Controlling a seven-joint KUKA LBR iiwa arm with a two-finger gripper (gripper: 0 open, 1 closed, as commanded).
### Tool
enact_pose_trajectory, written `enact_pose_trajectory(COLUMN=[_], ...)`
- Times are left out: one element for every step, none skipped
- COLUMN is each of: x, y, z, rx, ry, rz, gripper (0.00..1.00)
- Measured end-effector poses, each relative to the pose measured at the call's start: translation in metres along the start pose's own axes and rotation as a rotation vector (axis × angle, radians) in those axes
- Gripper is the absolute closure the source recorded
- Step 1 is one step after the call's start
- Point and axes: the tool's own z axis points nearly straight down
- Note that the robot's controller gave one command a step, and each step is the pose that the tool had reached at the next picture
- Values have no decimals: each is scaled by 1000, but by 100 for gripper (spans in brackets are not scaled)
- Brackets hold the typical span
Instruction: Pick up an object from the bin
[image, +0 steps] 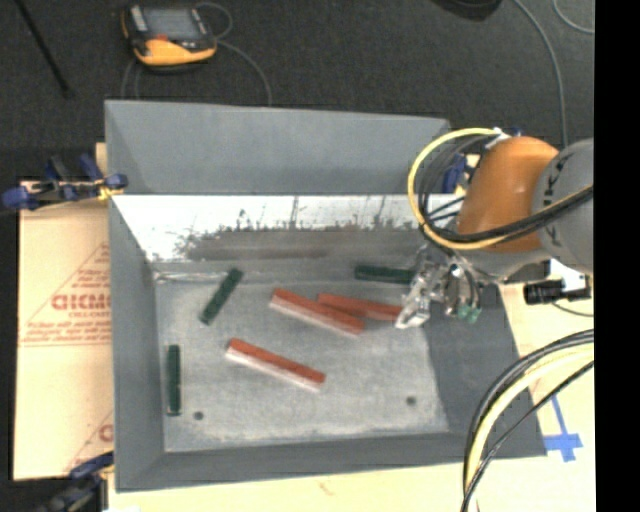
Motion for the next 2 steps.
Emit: enact_pose_trajectory(x=[-5, -8], y=[12, 14], z=[-61, -111], rx=[-1, -2], ry=[-2, -6], rz=[16, 17], gripper=[100, 100])
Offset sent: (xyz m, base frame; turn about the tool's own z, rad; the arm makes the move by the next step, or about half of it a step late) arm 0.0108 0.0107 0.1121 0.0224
